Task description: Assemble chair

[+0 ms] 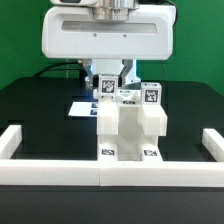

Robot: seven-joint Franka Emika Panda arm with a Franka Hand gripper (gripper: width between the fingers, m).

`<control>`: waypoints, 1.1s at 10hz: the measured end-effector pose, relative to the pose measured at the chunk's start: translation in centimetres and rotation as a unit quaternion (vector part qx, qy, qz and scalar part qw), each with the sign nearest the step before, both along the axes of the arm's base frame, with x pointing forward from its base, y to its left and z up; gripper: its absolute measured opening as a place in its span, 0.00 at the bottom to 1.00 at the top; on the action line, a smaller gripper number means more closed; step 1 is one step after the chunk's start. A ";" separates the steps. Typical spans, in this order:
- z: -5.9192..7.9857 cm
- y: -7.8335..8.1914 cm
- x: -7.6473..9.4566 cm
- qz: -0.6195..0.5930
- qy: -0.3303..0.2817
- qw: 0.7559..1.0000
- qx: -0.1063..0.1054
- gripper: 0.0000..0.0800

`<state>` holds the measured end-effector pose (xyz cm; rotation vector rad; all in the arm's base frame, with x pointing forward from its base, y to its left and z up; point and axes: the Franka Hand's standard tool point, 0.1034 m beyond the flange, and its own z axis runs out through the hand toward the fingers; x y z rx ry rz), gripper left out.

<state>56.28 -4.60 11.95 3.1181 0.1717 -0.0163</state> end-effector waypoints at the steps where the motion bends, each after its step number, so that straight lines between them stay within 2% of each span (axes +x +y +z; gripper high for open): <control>1: -0.2 0.1 -0.1 0.001 0.002 1.000 -0.001 0.36; 11: -0.5 0.3 0.1 -0.001 0.002 1.000 -0.003 0.36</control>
Offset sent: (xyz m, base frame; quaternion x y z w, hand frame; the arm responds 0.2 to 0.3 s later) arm 0.0089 0.0084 -0.0056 -0.0004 0.0092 0.0051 0.9999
